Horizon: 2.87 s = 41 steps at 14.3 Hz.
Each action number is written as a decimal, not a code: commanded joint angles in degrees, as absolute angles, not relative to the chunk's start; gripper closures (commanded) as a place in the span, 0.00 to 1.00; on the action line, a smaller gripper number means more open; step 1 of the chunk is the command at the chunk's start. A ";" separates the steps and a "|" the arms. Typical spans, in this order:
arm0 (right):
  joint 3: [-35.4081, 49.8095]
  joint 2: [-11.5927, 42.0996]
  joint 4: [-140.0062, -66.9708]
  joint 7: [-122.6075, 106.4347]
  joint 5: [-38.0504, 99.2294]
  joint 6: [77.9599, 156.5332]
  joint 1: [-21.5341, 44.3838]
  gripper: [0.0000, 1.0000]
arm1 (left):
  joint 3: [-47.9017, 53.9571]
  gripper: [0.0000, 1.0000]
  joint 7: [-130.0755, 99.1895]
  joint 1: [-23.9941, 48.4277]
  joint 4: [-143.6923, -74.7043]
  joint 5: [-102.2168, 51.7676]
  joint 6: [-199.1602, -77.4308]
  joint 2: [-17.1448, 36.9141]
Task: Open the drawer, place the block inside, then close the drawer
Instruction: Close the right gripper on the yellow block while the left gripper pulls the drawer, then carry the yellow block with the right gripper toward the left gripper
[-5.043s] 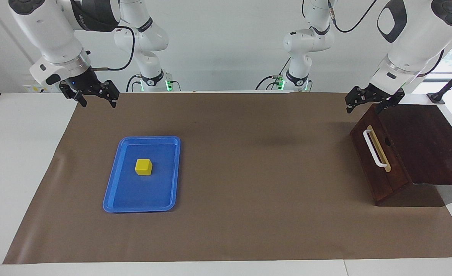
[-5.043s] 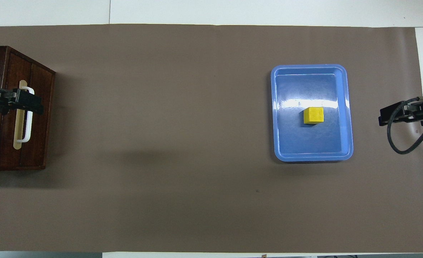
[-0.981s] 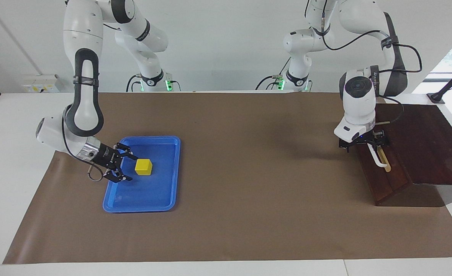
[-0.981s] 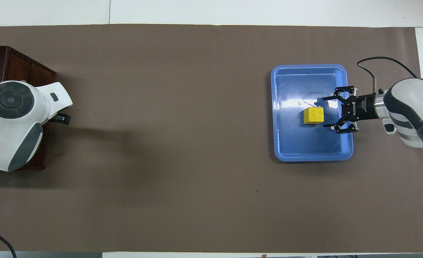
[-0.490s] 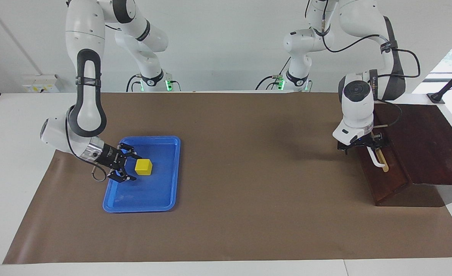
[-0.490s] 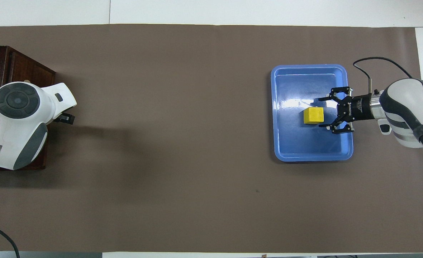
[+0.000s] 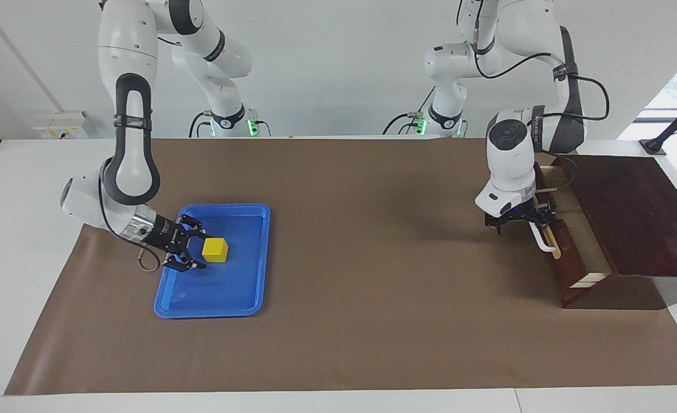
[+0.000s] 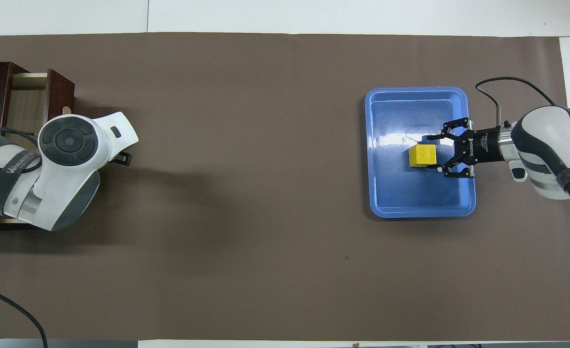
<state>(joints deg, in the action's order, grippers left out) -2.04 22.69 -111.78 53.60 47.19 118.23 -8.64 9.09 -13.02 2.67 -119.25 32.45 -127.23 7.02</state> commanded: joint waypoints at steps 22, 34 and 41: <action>-2.02 21.89 -98.44 67.02 47.81 116.01 3.94 1.00 | 8.70 0.00 -26.85 9.67 -93.90 15.67 -99.61 9.23; -1.67 23.90 -94.49 91.30 48.78 130.78 25.92 1.00 | 8.09 0.00 -96.27 12.29 -91.59 -1.14 -103.45 9.74; -1.49 26.10 -90.61 95.80 48.87 131.31 29.18 1.00 | 8.17 0.00 -113.62 21.35 -88.85 -0.79 -107.83 17.14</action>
<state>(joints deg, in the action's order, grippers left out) -1.54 25.09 -92.29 95.35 47.30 131.05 29.20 9.07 -109.95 18.49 -89.56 -0.63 -106.88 16.55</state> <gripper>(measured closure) 0.441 0.000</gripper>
